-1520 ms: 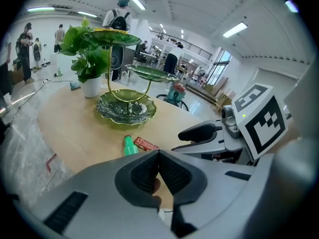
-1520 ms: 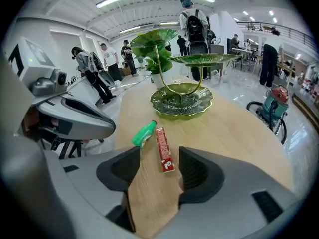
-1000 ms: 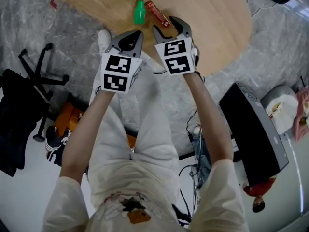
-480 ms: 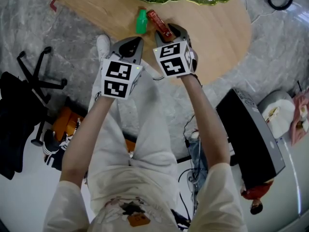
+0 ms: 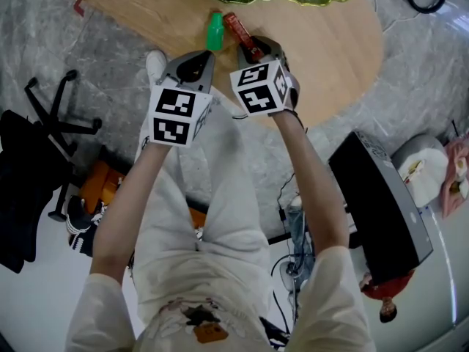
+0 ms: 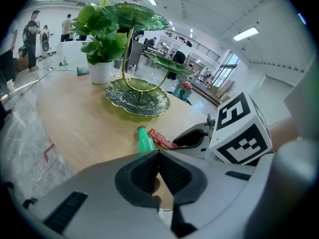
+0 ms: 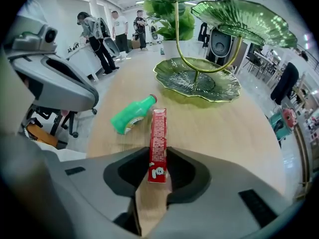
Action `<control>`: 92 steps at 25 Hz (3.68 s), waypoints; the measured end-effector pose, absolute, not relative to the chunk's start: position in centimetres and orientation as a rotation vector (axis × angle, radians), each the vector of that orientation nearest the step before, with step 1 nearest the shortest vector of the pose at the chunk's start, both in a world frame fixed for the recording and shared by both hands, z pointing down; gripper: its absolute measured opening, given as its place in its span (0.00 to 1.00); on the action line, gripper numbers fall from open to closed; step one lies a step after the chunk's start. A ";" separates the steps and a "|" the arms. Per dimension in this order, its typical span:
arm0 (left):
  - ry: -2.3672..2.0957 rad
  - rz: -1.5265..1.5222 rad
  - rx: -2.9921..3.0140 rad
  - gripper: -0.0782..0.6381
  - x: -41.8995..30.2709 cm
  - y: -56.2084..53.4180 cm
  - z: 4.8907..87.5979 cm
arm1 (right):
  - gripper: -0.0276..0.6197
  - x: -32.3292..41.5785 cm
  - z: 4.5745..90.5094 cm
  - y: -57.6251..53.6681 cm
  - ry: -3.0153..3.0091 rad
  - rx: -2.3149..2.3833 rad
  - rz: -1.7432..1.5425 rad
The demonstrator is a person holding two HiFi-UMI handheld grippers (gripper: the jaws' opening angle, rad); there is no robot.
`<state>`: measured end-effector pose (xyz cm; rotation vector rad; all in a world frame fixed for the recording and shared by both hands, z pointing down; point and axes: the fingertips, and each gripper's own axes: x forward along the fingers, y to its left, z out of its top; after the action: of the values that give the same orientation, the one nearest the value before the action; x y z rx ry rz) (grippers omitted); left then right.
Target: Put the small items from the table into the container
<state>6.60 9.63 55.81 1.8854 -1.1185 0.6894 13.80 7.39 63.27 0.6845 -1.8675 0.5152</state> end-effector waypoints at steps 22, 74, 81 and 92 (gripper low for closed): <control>-1.098 0.724 1.956 0.10 6.6 9.8 51.8 | 0.21 13.9 57.5 7.4 -1.944 0.823 0.559; -1.068 0.645 2.127 0.10 0.5 7.5 39.6 | 0.21 5.9 39.7 6.2 -2.083 1.030 0.601; -1.082 0.615 2.122 0.10 -1.6 6.6 38.7 | 0.21 3.3 37.6 4.4 -2.108 1.058 0.592; -1.124 0.578 2.119 0.10 -5.3 4.4 37.8 | 0.21 1.1 35.1 0.2 -2.096 1.156 0.573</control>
<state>-5.28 4.44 37.77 2.1192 -1.1239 0.5781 1.10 0.20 35.08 1.1556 -2.0956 0.5726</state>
